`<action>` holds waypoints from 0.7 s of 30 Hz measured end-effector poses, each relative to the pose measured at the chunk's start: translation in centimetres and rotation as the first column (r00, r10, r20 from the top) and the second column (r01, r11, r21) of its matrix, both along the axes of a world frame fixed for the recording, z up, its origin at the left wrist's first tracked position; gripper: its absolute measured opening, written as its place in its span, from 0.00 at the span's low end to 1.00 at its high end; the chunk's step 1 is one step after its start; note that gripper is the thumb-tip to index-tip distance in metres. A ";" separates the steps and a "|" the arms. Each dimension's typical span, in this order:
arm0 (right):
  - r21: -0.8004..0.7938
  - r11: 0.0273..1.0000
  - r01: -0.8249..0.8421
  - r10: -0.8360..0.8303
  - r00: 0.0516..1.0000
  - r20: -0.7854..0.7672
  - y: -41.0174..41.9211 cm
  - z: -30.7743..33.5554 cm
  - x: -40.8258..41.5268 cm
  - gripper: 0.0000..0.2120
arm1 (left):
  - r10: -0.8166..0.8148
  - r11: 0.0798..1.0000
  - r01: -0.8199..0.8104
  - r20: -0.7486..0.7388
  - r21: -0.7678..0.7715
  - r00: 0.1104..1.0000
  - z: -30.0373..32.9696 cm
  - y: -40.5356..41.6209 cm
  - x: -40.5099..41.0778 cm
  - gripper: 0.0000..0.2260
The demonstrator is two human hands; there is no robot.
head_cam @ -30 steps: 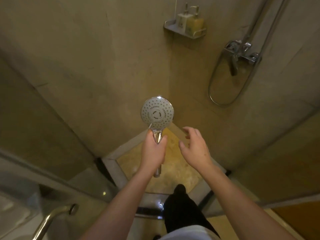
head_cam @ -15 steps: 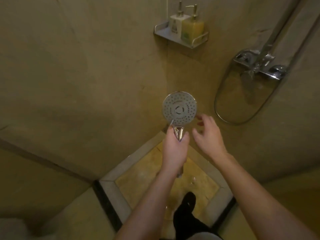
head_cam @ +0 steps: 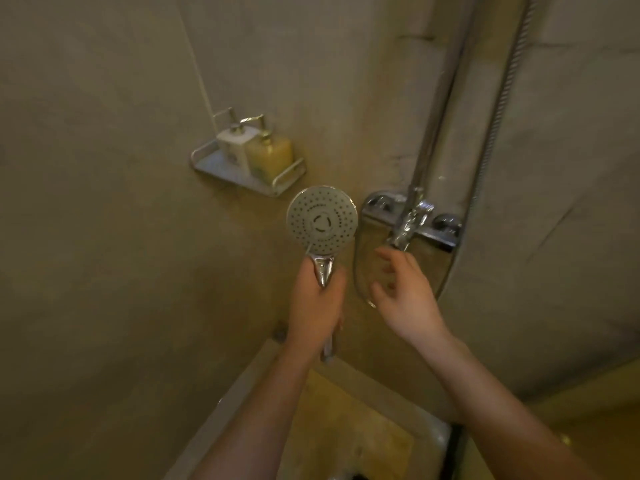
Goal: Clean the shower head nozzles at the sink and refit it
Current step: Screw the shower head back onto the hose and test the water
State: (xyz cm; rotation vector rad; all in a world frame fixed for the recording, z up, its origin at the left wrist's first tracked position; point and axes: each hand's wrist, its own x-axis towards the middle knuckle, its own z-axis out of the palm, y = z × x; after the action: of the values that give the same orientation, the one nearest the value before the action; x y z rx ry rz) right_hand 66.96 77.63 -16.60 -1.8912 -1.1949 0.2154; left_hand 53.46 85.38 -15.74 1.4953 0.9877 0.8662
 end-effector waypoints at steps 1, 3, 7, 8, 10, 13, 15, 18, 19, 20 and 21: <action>0.026 0.999 0.025 -0.026 1.000 0.017 0.2 1.0 1.1 0.22 | -0.036 0.999 0.035 0.014 0.012 0.999 1.1 0.6 1.1 0.06; 0.075 0.994 0.076 -0.080 0.996 0.049 0.6 3.3 3.2 0.21 | -0.111 0.994 0.109 0.066 0.026 0.992 3.6 1.7 3.2 0.05; 0.179 0.970 0.163 -0.183 0.978 0.104 1.0 9.2 6.2 0.20 | -0.277 0.958 0.262 0.146 0.113 0.950 8.4 3.4 6.3 0.04; 0.220 0.960 0.174 -0.206 0.970 0.132 1.0 10.9 6.8 0.20 | -0.311 0.947 0.292 0.160 0.132 0.937 9.3 3.8 7.0 0.04; 0.283 0.939 0.194 -0.257 0.944 0.205 0.9 14.7 7.7 0.18 | -0.375 0.924 0.351 0.174 0.152 0.911 11.3 4.7 7.9 0.02; 0.380 0.899 0.217 -0.350 0.878 0.328 0.7 21.5 9.2 0.12 | -0.476 0.874 0.443 0.166 0.200 0.864 14.5 5.8 8.6 0.12; 0.446 0.870 0.209 -0.410 0.809 0.421 0.6 26.4 10.4 0.07 | -0.525 0.841 0.481 0.158 0.249 0.836 16.6 6.4 9.0 0.14; 0.420 0.890 0.175 -0.404 0.729 0.552 0.2 33.3 11.5 0.06 | -0.554 0.810 0.494 0.138 0.315 0.821 19.1 6.9 9.4 0.11; 0.358 0.916 0.179 -0.375 0.699 0.609 0.2 35.2 11.9 0.08 | -0.563 0.802 0.499 0.133 0.329 0.816 19.7 7.0 9.5 0.09; 0.288 0.939 0.189 -0.338 0.666 0.666 0.2 36.9 12.2 0.10 | -0.569 0.795 0.503 0.130 0.338 0.812 20.3 7.1 9.6 0.07; 0.224 0.954 0.199 -0.300 0.637 0.710 0.2 38.2 12.6 0.11 | -0.577 0.789 0.508 0.131 0.346 0.806 20.8 7.1 9.6 0.05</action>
State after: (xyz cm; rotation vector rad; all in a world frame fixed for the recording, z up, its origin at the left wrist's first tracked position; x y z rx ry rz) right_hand 79.52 77.85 21.64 -2.0602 -1.3772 -0.8613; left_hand 63.06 92.50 5.11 1.7612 0.2148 0.7510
